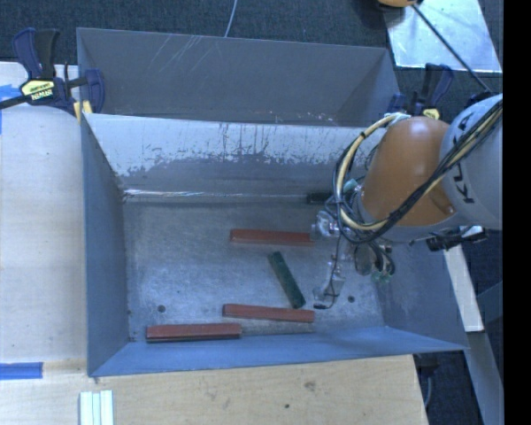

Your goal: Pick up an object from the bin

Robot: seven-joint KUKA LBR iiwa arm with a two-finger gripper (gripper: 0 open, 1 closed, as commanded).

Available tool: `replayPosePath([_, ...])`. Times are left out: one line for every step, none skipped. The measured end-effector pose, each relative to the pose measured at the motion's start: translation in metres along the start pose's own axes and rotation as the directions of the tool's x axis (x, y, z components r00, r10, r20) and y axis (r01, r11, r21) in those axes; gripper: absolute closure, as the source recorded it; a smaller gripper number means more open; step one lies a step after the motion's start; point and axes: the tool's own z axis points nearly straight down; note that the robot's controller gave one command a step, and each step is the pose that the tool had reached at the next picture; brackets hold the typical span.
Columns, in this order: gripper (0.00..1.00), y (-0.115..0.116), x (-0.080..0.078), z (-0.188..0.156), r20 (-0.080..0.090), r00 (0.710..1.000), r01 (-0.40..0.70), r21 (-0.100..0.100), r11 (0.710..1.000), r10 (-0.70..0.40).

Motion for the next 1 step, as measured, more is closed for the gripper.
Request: replayPosePath([0.0, 0.0349, -0.0252, 0.0212, 0.003, 0.999, 0.034, 0.002, 0.999, -0.034])
